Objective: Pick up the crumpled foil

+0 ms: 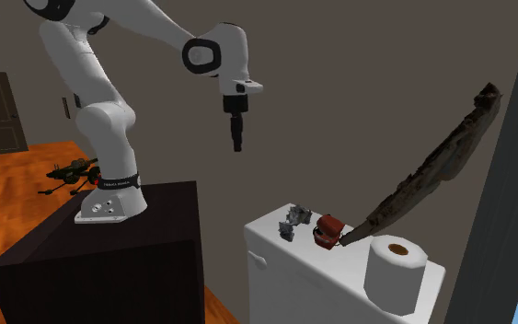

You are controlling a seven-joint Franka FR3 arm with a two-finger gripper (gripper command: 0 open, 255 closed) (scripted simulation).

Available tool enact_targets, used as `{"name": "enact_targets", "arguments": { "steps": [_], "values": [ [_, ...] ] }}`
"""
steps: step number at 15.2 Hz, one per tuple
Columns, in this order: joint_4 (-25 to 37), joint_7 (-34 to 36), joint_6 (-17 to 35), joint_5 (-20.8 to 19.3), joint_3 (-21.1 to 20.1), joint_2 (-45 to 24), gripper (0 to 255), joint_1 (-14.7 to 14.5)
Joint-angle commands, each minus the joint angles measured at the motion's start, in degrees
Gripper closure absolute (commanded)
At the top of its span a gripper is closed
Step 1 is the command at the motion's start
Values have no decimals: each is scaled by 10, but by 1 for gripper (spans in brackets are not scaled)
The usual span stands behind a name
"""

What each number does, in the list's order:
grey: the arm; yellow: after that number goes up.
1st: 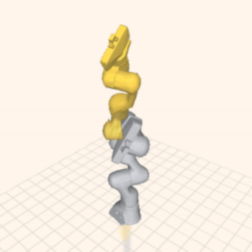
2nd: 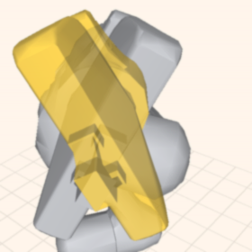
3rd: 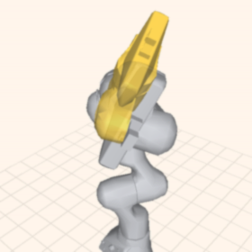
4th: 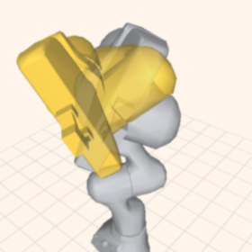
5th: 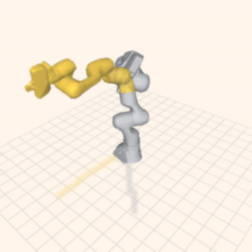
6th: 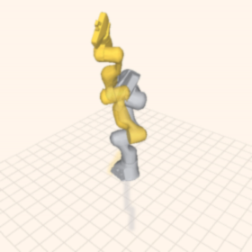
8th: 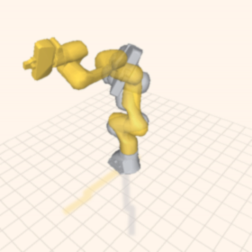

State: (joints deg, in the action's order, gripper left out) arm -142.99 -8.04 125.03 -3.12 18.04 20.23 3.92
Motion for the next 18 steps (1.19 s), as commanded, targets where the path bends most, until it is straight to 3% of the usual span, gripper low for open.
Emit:
{"name": "enact_targets", "arguments": {
  "steps": [1,5,10,18],
  "values": [
    [11,-23,29,15,19,-38,0,0],
    [43,-81,86,70,54,-129,0,-5],
    [102,-175,131,176,75,-252,0,3],
    [240,-299,147,334,39,-444,0,79]
  ]
}}
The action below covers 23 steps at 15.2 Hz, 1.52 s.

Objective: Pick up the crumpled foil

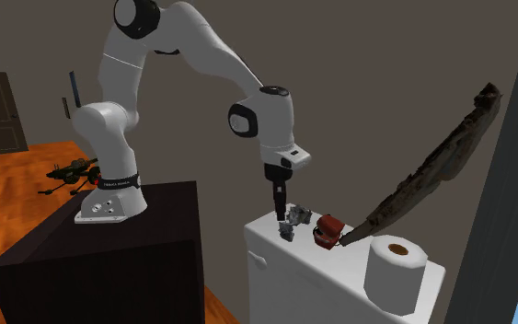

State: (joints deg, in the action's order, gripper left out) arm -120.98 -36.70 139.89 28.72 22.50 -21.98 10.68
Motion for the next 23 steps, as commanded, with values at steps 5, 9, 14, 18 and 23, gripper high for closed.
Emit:
{"name": "enact_targets", "arguments": {
  "steps": [5,9,14,18,23],
  "values": [
    [34,-34,17,43,-22,-60,0,27],
    [38,-48,34,60,-33,-82,0,35],
    [38,-47,34,59,-33,-81,255,35],
    [38,-47,34,59,-33,-82,255,35],
    [34,-36,20,46,-24,-63,255,28]
  ]
}}
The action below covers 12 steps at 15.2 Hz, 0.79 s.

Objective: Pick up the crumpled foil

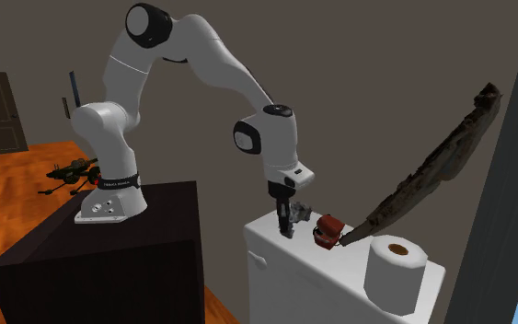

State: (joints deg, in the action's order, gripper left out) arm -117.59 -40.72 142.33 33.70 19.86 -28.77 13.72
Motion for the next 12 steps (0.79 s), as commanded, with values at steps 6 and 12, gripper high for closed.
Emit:
{"name": "enact_targets", "arguments": {
  "steps": [6,12],
  "values": [
    [-3,28,-33,-33,20,42,255,-15],
    [-3,52,-63,-62,36,76,255,-25]
  ]
}}
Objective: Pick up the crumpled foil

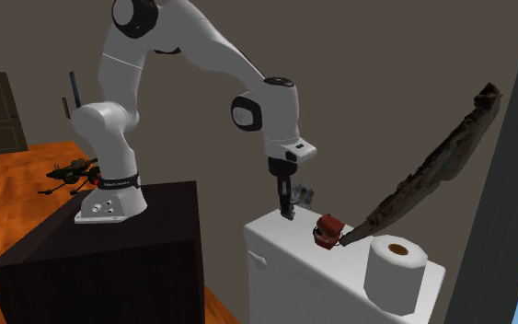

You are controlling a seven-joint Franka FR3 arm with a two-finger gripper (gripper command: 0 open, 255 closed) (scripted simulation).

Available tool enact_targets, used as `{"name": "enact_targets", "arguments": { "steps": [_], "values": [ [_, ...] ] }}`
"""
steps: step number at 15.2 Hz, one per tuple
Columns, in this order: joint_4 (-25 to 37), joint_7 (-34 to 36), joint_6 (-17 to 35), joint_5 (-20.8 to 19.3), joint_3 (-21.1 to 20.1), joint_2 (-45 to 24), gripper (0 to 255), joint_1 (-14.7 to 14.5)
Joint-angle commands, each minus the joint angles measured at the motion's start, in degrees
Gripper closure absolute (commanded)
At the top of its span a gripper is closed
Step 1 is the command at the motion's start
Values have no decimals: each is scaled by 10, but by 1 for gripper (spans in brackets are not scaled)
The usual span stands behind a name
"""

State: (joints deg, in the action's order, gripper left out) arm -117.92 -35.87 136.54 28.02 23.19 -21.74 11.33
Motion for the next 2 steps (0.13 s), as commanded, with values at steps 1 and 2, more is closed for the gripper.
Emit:
{"name": "enact_targets", "arguments": {
  "steps": [1,2],
  "values": [
    [0,5,-6,-6,3,7,255,-2],
    [1,5,-6,-6,3,7,255,-2]
  ]
}}
